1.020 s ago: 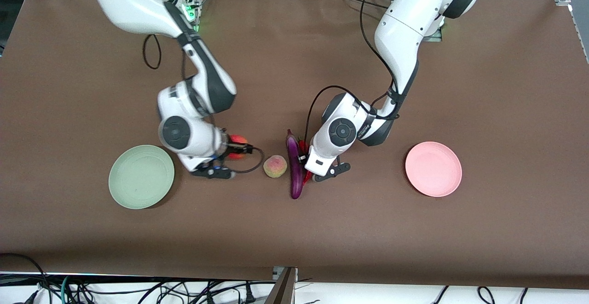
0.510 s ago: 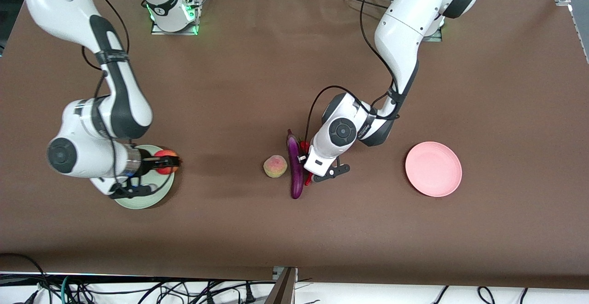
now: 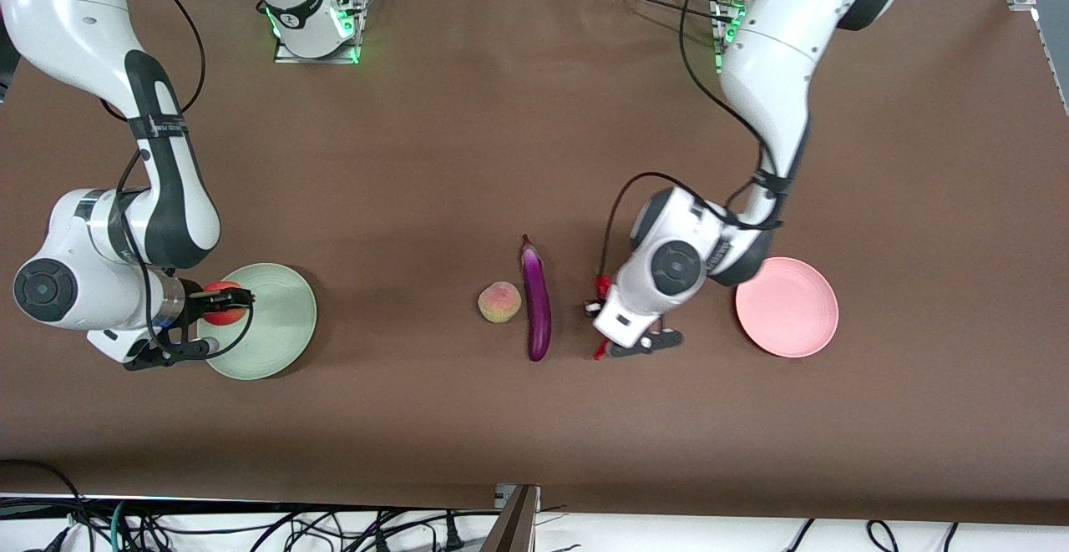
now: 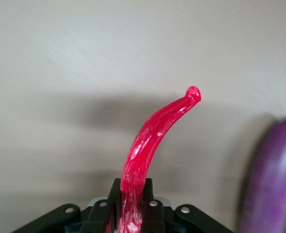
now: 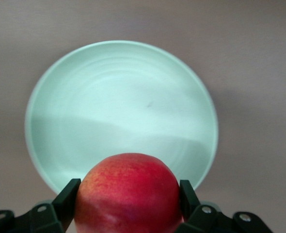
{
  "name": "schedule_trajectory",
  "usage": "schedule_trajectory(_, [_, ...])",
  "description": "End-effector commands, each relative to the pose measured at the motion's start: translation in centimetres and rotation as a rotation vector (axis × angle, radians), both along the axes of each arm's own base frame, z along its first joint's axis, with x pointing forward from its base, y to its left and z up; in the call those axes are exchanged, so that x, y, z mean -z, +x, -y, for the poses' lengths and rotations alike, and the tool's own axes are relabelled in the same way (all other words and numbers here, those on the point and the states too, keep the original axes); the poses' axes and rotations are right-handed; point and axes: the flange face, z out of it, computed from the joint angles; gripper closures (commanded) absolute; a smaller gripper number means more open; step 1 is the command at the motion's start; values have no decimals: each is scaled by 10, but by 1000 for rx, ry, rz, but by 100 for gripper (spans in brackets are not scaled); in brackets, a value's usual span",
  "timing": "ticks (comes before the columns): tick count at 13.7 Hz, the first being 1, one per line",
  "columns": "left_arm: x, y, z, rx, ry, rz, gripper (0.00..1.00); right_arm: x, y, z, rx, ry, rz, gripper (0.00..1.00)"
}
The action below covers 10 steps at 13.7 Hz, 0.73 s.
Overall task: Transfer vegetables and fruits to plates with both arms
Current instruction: 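Carry the apple to the green plate while the left gripper lifts the chili, then release the apple onto the green plate while the left gripper places the chili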
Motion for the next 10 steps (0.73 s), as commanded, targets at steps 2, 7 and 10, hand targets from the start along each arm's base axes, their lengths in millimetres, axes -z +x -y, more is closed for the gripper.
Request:
schedule_trajectory(2, [-33, 24, -97, 202, 6, -35, 100, 22, 5, 15, -45, -14, 42, 80])
schedule_trajectory(7, [-30, 38, -241, 357, -45, -107, 100, 42, 10, 15, -44, -6, 82, 80])
schedule_trajectory(10, [-9, 27, -290, 408, -74, -150, 100, 55, 9, 21, -35, -5, 84, 80])
